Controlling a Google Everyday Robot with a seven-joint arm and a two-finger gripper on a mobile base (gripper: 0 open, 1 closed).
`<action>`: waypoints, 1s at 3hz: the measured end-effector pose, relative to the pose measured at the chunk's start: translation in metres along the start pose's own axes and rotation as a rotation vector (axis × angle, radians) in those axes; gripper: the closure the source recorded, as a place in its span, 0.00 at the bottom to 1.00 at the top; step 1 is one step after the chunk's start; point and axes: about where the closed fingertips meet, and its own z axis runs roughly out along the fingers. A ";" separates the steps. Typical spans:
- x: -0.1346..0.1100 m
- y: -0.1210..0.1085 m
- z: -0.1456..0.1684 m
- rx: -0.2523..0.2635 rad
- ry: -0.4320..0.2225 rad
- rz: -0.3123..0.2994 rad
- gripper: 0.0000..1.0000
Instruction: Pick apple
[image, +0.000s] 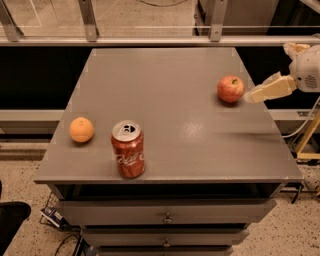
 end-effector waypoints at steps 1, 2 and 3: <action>-0.006 -0.016 0.026 0.045 -0.150 0.083 0.00; -0.010 -0.014 0.032 0.040 -0.165 0.093 0.00; -0.011 -0.010 0.040 0.011 -0.179 0.123 0.00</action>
Offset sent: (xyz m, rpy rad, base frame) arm 0.0262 0.0033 -0.0018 0.1262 -0.0763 -0.0215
